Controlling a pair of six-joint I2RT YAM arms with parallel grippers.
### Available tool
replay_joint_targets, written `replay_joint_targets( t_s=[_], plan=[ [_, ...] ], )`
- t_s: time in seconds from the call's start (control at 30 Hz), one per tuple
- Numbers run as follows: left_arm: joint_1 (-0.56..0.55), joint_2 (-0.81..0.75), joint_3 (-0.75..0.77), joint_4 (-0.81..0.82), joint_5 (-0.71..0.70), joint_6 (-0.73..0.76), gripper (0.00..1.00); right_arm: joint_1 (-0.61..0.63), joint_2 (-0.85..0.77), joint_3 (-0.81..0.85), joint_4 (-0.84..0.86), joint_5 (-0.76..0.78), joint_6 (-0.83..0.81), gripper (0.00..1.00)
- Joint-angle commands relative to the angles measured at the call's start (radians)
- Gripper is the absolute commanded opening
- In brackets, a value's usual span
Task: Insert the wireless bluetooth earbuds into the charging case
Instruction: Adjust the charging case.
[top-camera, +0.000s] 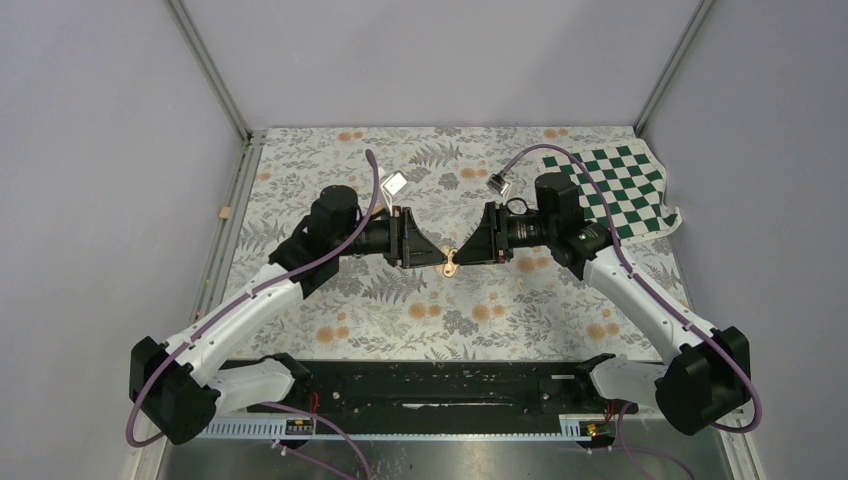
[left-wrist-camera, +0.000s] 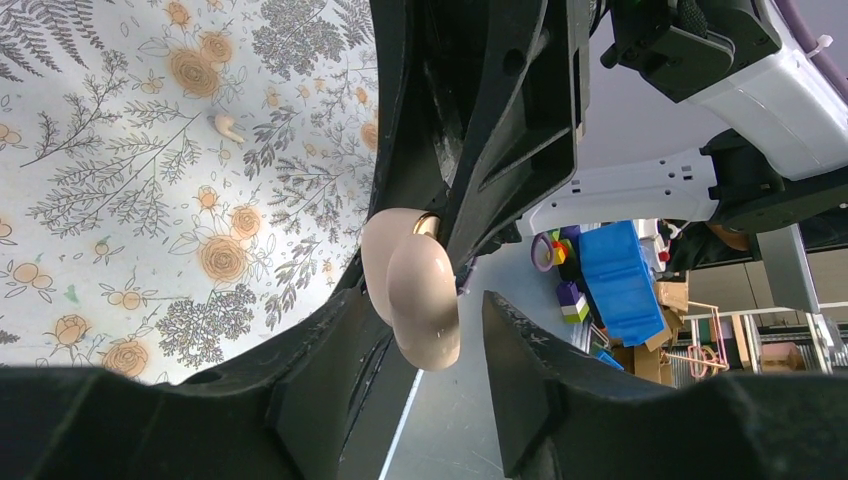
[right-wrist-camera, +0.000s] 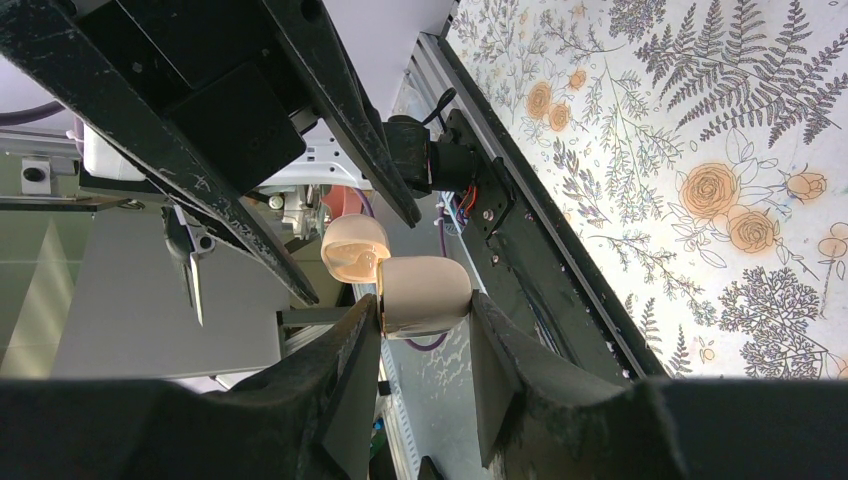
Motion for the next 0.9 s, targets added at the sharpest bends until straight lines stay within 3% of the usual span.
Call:
replay_joint_targets(
  t_s=[0.0,0.33,0.87],
  plan=[
    [0.0,0.001,0.018,0.049,0.017,0.003,0.47,0.013,-0.003,0.046,0.021,-0.023,-0.003,0.0],
    [0.0,0.009,0.011,0.041,0.023,0.009,0.42,0.013,-0.004,0.046,0.02,-0.021,-0.004,0.0],
    [0.0,0.002,0.017,0.034,0.014,0.016,0.18,0.014,0.008,0.052,0.016,-0.012,0.001,0.0]
  ],
)
